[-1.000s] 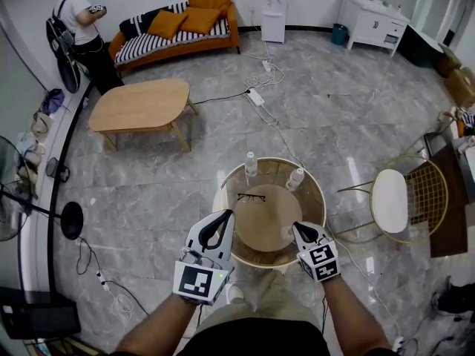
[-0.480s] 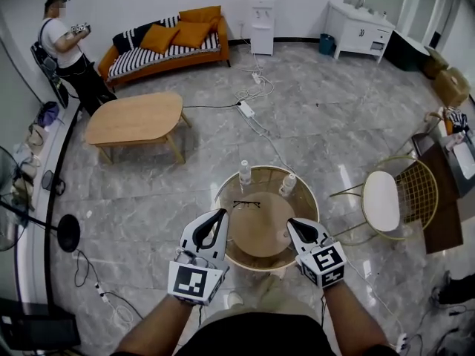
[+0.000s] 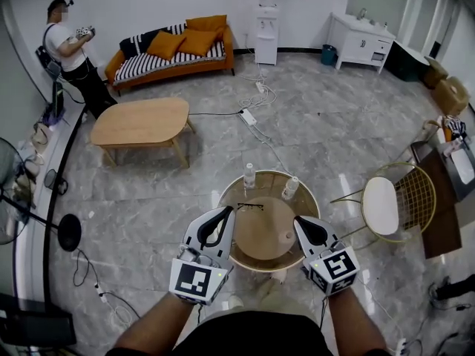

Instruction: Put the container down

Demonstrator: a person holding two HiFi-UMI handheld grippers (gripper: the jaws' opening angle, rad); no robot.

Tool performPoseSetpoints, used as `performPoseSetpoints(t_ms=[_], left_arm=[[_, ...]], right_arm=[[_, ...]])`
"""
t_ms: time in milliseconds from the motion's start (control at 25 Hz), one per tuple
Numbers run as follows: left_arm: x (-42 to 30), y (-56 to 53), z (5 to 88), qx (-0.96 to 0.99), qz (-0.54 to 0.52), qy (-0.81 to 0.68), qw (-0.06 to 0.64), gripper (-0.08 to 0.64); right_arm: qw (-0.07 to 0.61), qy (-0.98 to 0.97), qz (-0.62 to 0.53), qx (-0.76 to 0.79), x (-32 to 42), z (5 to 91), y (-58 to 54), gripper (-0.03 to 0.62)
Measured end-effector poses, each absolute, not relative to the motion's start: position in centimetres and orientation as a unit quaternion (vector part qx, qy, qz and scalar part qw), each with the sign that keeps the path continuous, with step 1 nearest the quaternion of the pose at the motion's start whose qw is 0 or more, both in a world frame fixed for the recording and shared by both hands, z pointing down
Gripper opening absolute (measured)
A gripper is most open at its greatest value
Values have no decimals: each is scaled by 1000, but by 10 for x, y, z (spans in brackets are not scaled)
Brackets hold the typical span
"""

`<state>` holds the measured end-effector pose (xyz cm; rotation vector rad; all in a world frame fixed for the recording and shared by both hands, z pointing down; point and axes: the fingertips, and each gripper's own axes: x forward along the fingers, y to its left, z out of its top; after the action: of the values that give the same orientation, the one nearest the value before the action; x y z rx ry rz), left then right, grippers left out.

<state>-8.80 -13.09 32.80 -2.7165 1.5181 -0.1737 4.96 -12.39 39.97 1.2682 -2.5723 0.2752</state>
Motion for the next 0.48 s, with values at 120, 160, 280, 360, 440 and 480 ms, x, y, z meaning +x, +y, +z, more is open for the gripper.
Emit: performPoseSetpoints(t_ms=[120,160,280,360,440,480], left_arm=[[-89,-125,315,-876,-56,479,23,15],[-89,-122,311,-877,-57,475,27,15],[-92,-112,303,-882,-57,468,34,15],[-94,-107,298,-883,-55,464,36,15],[-95,-101,295,-885,-56,461,38,15],[-96,-98,294,-886,-57,459,38,15]], right_arm=[[103,-889,89,437,45,380,-118,12],[97,-890,87,438,43,373,-115,12],[78,-892,75,439,37,352,-104,12],[72,-893,70,440,33,339,-97,12],[68,-895,61,437,31,332,-88,12],[67,-896,59,436,29,329,-83,12]])
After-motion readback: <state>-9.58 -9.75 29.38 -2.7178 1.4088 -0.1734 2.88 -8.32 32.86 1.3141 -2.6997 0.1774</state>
